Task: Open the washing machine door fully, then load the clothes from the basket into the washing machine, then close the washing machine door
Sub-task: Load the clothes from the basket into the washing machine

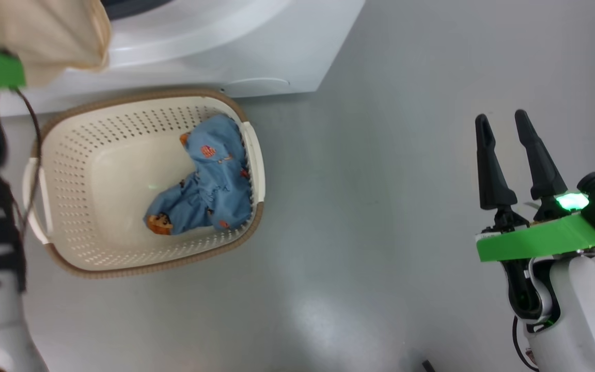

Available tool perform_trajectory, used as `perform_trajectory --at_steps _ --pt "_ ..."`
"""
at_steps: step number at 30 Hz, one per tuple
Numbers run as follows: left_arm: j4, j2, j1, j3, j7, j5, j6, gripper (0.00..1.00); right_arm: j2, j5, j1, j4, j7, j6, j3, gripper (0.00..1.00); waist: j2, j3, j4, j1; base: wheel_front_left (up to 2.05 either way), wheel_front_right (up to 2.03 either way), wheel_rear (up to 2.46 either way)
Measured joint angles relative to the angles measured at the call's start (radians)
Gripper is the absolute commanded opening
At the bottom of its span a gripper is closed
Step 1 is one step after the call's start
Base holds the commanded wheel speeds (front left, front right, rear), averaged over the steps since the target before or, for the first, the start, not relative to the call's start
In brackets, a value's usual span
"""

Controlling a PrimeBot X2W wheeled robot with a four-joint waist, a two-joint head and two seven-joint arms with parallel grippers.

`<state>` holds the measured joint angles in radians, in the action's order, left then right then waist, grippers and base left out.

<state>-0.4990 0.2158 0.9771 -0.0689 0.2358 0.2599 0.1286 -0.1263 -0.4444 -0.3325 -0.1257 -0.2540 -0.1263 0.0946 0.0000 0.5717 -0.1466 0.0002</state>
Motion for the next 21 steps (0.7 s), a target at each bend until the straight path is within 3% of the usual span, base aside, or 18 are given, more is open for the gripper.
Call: perform_trajectory --at_steps 14,21 --pt "-0.445 0.057 0.394 0.088 -0.004 -0.086 -0.005 0.00 0.035 -0.001 -0.044 0.000 0.000 0.000 0.038 1.00 0.0000 0.069 -0.081 -0.0001 0.00 0.00 0.00" --pt "-0.565 0.087 0.510 0.126 0.008 -0.095 -0.003 0.00 0.054 -0.004 -0.057 0.002 0.000 0.000 0.063 1.00 0.0000 0.100 -0.121 -0.0001 0.00 0.00 0.00"
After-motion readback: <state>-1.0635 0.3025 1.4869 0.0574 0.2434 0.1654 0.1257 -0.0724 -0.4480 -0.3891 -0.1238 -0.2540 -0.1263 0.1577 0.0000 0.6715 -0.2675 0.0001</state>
